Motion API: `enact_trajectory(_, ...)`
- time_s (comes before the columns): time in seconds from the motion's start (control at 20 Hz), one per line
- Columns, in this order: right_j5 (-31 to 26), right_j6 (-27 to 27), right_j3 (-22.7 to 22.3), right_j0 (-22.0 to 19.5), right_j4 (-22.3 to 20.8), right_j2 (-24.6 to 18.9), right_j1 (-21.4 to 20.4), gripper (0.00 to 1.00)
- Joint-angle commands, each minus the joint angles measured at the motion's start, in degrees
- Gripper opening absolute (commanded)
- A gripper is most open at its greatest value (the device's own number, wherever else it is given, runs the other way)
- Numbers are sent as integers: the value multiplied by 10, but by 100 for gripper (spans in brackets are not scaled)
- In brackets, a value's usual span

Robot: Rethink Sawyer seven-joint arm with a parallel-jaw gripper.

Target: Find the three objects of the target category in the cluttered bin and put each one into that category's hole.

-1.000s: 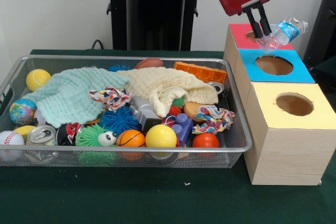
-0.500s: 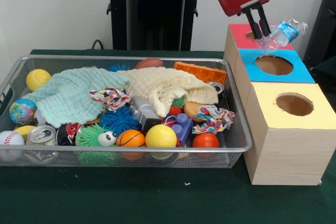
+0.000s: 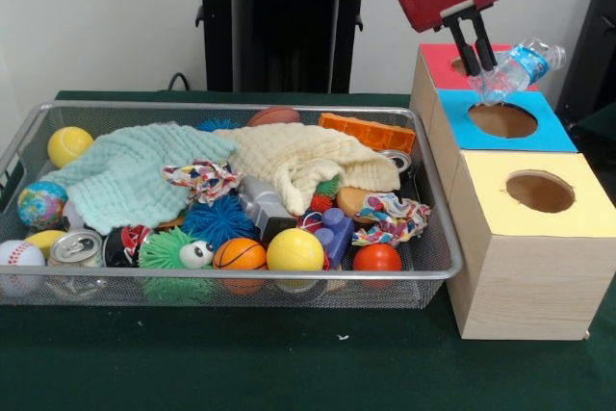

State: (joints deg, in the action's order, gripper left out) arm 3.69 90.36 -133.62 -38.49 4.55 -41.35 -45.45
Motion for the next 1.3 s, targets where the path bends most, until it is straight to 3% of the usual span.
enact_trajectory(0.05,47,116,28,1,-20,16,23,0)
enact_trajectory(0.7,57,117,33,1,-19,9,41,0)
enact_trajectory(1.3,87,114,40,21,-34,32,66,0)
